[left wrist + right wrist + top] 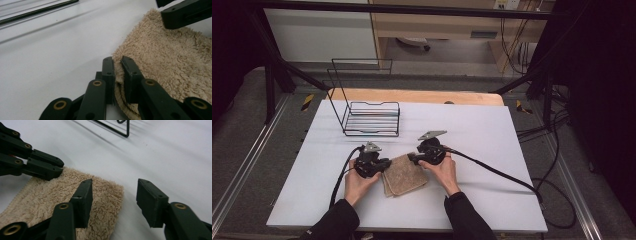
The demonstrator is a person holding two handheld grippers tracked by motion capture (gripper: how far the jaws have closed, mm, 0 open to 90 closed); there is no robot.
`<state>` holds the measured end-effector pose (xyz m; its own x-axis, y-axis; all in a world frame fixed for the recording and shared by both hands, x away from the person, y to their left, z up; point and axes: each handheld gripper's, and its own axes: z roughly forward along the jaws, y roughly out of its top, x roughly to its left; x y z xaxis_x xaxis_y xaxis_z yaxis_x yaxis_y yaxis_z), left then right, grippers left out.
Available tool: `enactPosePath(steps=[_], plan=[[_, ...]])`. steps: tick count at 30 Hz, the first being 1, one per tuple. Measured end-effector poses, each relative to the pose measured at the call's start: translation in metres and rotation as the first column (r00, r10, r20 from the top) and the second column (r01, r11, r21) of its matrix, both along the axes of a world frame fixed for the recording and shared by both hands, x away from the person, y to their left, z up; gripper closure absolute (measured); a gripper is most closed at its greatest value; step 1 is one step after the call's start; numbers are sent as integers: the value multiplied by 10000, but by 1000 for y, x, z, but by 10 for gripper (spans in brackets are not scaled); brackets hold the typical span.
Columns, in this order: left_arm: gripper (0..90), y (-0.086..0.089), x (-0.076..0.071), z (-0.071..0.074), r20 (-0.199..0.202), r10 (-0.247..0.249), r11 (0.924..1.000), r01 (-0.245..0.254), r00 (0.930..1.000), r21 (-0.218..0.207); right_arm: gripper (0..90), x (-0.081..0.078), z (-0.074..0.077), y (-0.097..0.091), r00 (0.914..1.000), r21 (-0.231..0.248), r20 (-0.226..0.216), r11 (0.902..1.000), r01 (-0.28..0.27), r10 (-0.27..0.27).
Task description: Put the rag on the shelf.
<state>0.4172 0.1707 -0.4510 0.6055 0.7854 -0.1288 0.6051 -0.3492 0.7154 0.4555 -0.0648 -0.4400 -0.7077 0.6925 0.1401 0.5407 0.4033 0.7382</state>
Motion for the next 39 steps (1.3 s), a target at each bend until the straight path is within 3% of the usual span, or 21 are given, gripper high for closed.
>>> enactPosePath(steps=[4, 11, 15, 19, 26, 32, 39], plan=[[802, 0, 0, 0, -63, 34, 10000, -34, 10000, -78, 607, 6, -6, 1, 9994, -176, -336, 9998, 63, -68], [812, 2, 2, 0, -355, 270, 9989, -283, 9990, -362, 746, 9, -9, 2, 9939, 90, -1081, 9998, -185, 194], [822, 3, 2, 1, -459, 310, 9983, -332, 9985, -487, 821, 8, -8, 2, 9913, 175, -1289, 9996, -231, 251], [825, 4, 2, 2, -476, 361, 9977, -388, 9982, -563, 841, 8, -6, 1, 9900, 194, -1395, 9996, -192, 218], [830, 6, -1, 9, -230, 388, 9944, -409, 9990, -972, 852, 0, 3, -2, 9950, 191, -968, 9996, -209, 227], [832, 10, -6, 20, 108, 369, 9874, -348, 9993, -1542, 854, -12, 21, -7, 9990, 568, -324, 9980, -284, 303], [835, 12, -13, 35, 652, 273, 9828, -148, 9975, -1842, 856, -27, 37, -12, 9989, 934, 314, 9949, -379, 351]])
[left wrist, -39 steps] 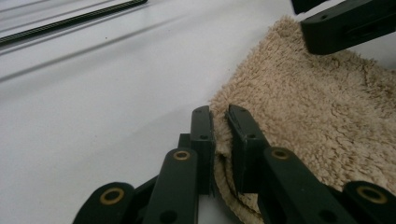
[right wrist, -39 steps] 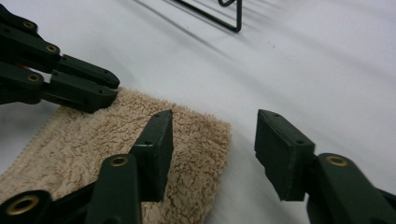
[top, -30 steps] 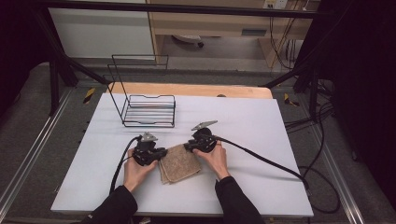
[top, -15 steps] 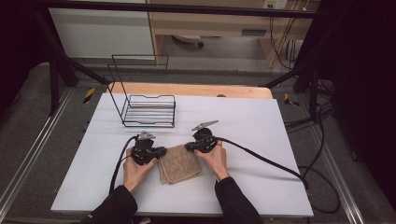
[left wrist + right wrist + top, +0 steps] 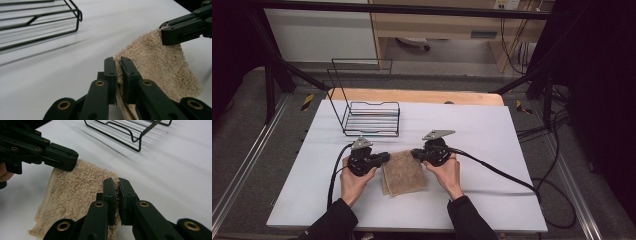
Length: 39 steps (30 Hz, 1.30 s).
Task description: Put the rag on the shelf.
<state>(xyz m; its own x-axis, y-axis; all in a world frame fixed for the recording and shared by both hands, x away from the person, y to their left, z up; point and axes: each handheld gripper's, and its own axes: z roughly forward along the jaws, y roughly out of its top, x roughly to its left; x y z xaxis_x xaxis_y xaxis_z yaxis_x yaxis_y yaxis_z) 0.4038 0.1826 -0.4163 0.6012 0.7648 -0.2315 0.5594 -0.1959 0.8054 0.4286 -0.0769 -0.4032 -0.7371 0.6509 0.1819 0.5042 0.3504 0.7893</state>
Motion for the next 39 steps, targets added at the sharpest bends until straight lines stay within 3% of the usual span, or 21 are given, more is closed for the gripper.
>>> enactPosePath(steps=[2, 18, 36, 39], plan=[[835, 1, -2, 4, 169, -9, 10000, 11, 9999, -81, 856, -5, 5, -2, 9997, 201, 258, 9998, 36, -41], [836, 4, -16, 34, 1252, -42, 9994, 85, 9921, -333, 858, -21, 26, -10, 9937, 1030, 1108, 9947, 18, -132], [836, 4, -30, 59, 2115, -65, 9981, 192, 9774, -580, 858, -35, 45, -17, 9771, 2106, 2070, 9776, 47, -493], [837, 5, -31, 62, 2216, -15, 9981, 152, 9751, -604, 858, -37, 48, -16, 9731, 2104, 2240, 9776, 54, -536]])
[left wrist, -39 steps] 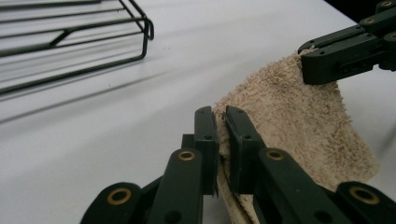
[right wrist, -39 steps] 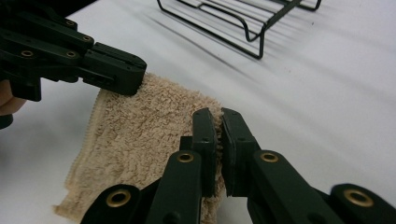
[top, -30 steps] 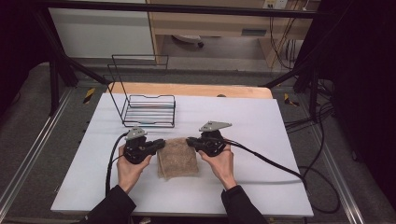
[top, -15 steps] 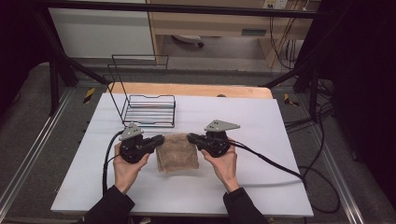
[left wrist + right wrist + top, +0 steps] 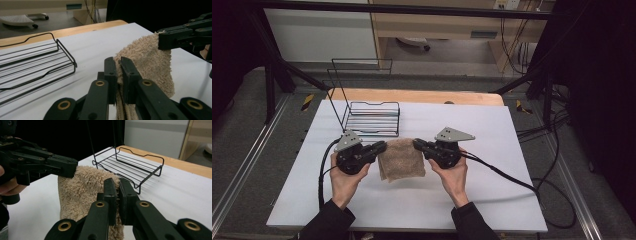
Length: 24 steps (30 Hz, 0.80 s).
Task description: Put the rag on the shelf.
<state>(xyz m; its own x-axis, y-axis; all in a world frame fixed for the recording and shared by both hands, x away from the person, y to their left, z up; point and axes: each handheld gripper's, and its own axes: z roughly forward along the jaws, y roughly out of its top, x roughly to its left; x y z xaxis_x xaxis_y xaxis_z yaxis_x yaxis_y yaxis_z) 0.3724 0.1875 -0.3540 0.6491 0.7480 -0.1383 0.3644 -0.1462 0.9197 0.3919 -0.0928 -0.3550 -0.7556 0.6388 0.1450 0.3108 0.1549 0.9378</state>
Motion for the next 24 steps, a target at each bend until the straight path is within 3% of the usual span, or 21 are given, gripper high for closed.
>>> enactPosePath(steps=[24], plan=[[838, 22, -6, 32, 863, 359, 9983, -317, 9956, -487, 859, -4, 29, 19, 9940, 668, 1092, 9978, -10, -63]])
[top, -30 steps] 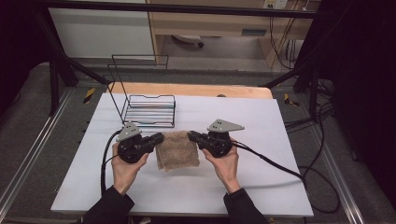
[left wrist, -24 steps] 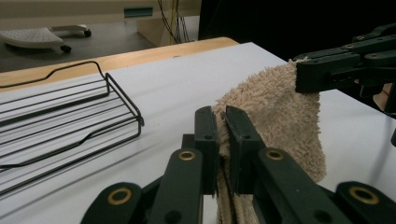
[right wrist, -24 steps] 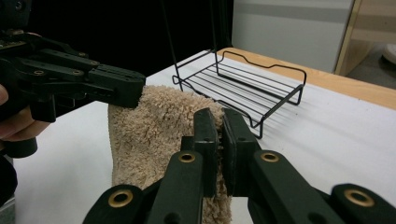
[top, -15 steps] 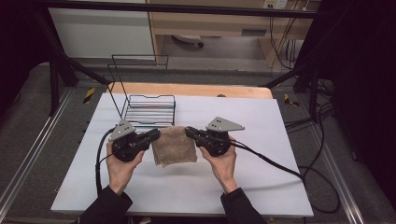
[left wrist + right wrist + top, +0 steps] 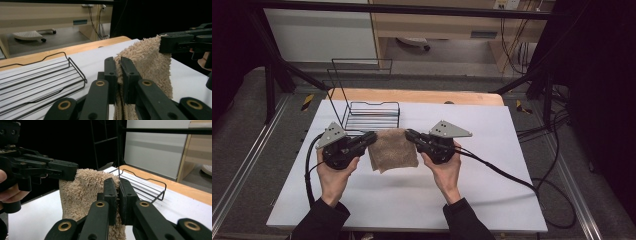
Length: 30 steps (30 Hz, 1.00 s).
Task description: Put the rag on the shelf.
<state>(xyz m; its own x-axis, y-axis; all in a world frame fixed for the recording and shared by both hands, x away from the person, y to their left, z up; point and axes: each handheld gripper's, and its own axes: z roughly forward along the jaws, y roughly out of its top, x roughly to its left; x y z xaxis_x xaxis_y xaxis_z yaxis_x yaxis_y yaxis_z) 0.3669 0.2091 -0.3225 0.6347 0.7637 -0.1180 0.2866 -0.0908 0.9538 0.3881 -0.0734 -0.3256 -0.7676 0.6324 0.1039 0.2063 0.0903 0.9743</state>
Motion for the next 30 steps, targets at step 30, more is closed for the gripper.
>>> enactPosePath(steps=[30], plan=[[844, 24, 15, 40, 787, 592, 9973, -556, 9951, -469, 860, 7, 38, 30, 9945, 573, 990, 9979, 291, -347]])
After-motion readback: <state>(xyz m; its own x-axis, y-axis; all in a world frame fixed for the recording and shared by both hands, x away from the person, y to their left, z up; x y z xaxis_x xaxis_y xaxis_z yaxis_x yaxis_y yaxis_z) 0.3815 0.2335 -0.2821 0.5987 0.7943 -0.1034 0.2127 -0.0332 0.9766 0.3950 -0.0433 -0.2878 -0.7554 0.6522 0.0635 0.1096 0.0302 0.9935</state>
